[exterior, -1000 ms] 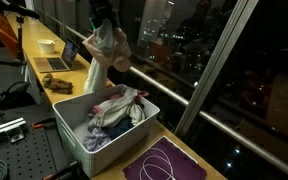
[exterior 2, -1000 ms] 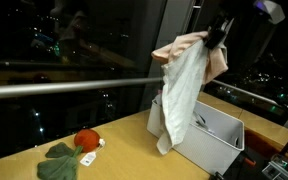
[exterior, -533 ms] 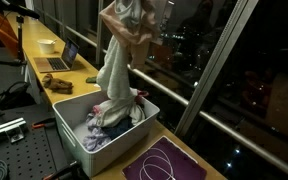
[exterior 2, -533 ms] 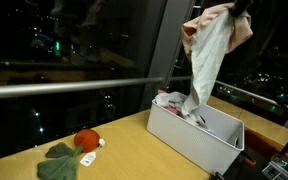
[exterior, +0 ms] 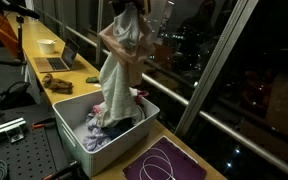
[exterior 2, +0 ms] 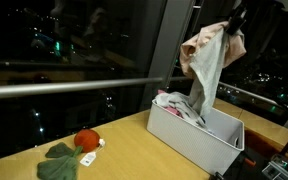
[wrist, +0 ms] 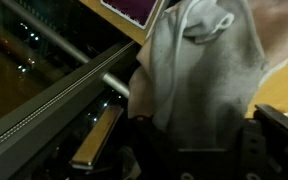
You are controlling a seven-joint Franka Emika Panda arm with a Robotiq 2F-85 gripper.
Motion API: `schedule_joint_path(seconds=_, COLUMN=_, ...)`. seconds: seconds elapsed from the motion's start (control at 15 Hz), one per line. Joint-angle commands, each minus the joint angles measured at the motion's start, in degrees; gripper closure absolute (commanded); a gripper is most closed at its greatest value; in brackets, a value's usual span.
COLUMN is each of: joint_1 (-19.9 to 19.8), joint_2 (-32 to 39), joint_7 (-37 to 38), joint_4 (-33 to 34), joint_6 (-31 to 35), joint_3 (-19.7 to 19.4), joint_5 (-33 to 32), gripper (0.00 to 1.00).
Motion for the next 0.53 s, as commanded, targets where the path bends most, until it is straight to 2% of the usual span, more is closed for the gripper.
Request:
schedule_joint_path(seconds=0.0, joint_1=-0.2, joint_2=0.5, joint_7=-1.5, joint_4=-5.4, joint_6=3.9, joint_3=-0.7, joint_5=2.9, gripper=1.00)
schedule_joint_path(seconds=0.33, joint_1=-0.4, joint_2=2.7, joint_7=-2.6, joint_4=-8.6, joint_6=6.0, joint_3=-1.1, joint_5=4.7, gripper=1.00)
schedule_joint_path(seconds=0.4, joint_1=-0.4, joint_2=3.0, joint_7=-2.9, joint_4=-8.7, joint_6=6.2, joint_3=-1.0, joint_5=4.9, gripper=0.75)
schedule_joint_path(seconds=0.47, joint_1=-0.4, joint_2=3.5, joint_7=-2.8, joint_4=-8.5, joint_6=6.2, joint_3=-1.0, joint_5=5.3, gripper=0.73)
